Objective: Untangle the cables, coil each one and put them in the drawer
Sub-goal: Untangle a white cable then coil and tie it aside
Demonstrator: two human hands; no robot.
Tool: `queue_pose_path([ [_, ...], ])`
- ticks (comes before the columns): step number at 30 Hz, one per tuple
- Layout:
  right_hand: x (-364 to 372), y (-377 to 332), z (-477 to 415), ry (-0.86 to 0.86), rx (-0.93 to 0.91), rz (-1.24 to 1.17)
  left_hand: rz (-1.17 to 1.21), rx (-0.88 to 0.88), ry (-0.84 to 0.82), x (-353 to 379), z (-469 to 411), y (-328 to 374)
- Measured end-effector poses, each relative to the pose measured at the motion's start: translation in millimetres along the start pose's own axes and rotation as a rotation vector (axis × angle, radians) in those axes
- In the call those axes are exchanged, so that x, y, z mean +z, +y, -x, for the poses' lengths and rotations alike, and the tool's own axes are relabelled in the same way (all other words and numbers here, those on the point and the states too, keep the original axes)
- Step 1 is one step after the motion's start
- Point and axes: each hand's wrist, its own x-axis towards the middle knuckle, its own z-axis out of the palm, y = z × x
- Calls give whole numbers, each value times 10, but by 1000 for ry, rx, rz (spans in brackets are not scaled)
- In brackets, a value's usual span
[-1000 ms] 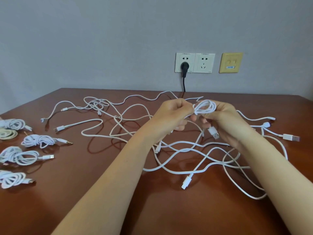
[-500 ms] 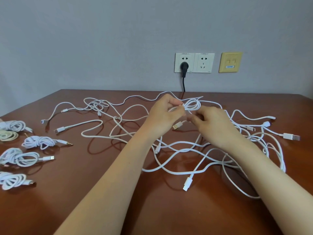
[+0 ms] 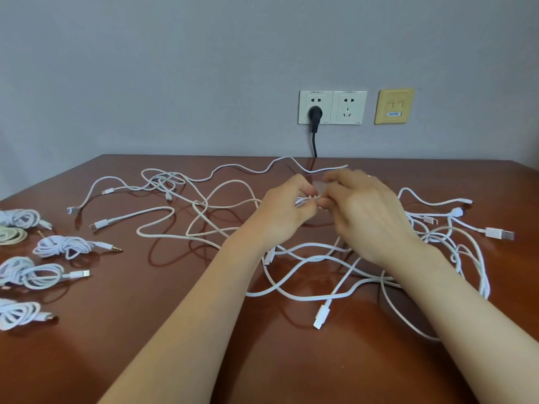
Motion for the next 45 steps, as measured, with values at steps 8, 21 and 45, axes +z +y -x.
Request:
queue_pose_path([
  [8, -84, 30, 5, -76, 155, -199, -60, 37, -119, 4, 52, 68],
  [21, -148, 165, 5, -58, 362, -568, 84, 64, -208, 15, 78, 97],
  [45, -89, -58, -85, -25, 801, -1384, 967, -116, 48, 15, 42, 220],
])
